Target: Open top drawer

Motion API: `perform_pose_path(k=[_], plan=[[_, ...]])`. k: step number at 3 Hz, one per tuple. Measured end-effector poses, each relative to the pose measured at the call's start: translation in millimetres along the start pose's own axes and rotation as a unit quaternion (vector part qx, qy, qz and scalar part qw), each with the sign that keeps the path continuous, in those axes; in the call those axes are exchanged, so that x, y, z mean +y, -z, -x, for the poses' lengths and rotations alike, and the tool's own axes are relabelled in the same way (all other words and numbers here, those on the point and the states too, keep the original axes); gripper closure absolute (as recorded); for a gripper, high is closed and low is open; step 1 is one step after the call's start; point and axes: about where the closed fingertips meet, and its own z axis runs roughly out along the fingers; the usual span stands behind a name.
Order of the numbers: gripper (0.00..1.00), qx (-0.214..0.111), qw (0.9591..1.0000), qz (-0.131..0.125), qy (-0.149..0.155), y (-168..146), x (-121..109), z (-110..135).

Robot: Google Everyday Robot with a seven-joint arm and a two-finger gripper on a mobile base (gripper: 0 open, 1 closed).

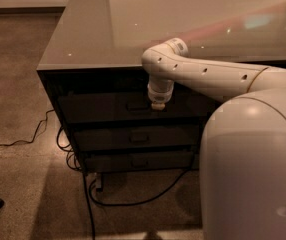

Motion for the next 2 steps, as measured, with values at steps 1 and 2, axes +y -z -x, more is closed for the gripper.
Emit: perform_pose_path(k=[1, 2], plan=[[1.0, 0.0, 1.0, 0.0, 0.0, 5.7, -1.3, 0.3], [1.0, 0.007, 0.9999, 0.002, -0.007, 14.9, 2.1, -7.3]])
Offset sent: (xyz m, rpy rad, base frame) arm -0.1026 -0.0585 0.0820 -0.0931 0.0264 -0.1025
